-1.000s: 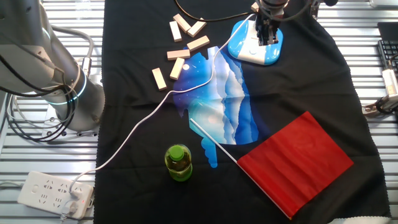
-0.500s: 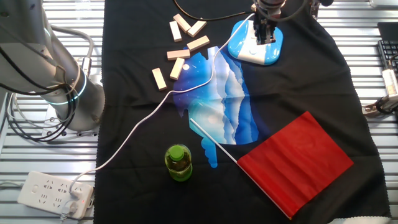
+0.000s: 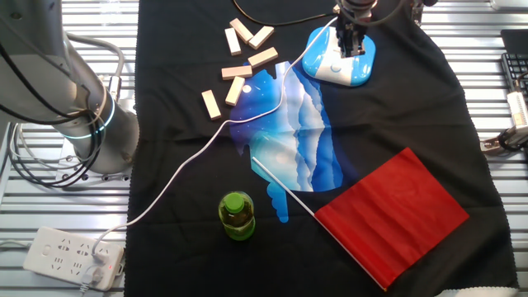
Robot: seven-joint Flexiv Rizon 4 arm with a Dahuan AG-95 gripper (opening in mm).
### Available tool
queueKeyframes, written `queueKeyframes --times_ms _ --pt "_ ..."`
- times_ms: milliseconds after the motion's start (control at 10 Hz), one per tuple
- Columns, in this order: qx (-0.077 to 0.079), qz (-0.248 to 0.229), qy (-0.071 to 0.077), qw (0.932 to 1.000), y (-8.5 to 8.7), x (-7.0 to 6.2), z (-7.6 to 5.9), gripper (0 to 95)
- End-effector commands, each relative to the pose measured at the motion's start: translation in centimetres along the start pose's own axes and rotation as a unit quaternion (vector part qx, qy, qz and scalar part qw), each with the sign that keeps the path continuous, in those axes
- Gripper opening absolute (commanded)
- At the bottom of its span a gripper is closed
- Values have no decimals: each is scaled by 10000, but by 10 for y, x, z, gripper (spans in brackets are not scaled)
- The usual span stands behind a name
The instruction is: Turn off the desk lamp by pressing the button
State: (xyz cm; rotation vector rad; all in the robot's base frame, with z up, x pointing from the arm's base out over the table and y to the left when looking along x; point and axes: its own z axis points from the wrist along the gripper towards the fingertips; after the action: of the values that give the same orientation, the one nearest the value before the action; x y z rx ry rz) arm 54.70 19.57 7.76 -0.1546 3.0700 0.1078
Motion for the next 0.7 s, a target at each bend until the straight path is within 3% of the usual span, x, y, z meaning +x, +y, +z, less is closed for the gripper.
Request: queueKeyframes --times_ms 100,700 --pt "11 1 19 10000 0 0 0 0" --pt "10 -24 28 10000 -3 0 6 0"
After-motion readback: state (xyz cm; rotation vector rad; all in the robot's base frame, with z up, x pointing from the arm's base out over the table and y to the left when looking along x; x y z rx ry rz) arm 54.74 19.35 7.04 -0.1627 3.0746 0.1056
